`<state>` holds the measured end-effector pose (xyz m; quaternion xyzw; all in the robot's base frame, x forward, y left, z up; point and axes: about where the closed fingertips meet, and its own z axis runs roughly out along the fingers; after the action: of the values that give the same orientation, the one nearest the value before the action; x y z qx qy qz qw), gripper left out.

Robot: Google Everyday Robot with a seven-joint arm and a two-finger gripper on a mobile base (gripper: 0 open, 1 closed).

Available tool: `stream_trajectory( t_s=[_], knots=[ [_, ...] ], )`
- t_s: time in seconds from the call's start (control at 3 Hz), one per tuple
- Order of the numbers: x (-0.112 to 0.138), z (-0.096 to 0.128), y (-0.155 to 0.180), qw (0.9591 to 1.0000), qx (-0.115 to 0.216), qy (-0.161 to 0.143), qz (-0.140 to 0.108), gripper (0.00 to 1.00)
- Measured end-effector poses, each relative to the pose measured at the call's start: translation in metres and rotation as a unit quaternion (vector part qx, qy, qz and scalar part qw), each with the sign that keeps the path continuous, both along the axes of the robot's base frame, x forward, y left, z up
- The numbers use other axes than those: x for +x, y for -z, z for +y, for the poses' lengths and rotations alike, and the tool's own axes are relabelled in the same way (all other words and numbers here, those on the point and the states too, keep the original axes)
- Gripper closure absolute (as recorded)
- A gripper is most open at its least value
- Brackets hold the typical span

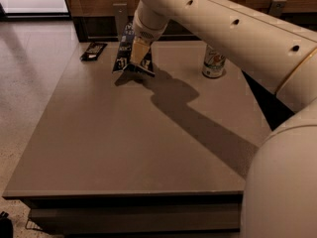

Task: Move blue chip bag near rxbar chocolate

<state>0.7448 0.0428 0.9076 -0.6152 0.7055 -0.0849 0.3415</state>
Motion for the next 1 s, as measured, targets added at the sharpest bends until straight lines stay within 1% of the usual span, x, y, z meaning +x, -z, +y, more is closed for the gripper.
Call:
stream_trajectory(
  t_s=[0.33, 0.67, 1.0],
  knots=[
    [0.034, -0.009, -0.005, 0.9997, 0.005, 0.011, -0.022, 1.00],
    [0.065, 0.003, -0.009, 0.9989, 0.017, -0.003, -0.043, 1.00],
    [0.093, 0.031, -0.007, 0.9972, 0.037, -0.035, -0.055, 1.00]
  ],
)
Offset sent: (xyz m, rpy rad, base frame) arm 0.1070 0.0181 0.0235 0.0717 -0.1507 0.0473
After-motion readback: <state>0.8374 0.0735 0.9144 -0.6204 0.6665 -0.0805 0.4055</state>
